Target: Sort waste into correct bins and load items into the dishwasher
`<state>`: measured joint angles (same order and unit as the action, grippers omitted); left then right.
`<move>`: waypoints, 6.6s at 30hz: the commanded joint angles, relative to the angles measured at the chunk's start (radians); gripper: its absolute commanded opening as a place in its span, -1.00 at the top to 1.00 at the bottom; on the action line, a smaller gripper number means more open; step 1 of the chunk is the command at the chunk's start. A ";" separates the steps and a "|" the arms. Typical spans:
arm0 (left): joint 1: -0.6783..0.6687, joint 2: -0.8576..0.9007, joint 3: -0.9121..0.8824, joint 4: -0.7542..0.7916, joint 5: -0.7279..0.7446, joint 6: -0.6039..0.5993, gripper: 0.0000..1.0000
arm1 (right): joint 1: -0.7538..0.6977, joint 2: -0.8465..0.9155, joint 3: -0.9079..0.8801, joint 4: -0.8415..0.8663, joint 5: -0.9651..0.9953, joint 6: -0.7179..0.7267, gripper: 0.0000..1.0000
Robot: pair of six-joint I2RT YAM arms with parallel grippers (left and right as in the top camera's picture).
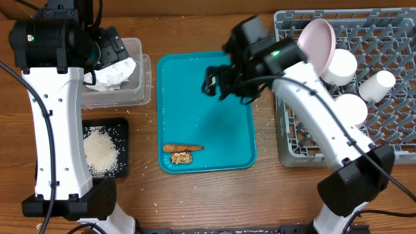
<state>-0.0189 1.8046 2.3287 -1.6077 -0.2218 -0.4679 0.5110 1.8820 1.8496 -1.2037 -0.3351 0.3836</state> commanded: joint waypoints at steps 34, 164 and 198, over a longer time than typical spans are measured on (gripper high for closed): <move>-0.002 0.008 -0.004 0.000 -0.014 0.000 -0.99 | -0.731 -0.318 0.048 -0.287 0.386 0.141 -1.00; -0.402 0.007 -1.131 0.617 0.273 -0.821 -0.86 | -0.731 -0.318 0.048 -0.287 0.386 0.141 -1.00; -0.416 0.008 -1.218 0.718 0.236 -0.894 -0.75 | -0.731 -0.318 0.048 -0.287 0.386 0.141 -1.00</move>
<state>-0.4297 1.8057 1.1221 -0.8970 0.0471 -1.3365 -0.2199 1.5684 1.8877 -1.4937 0.0414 0.5232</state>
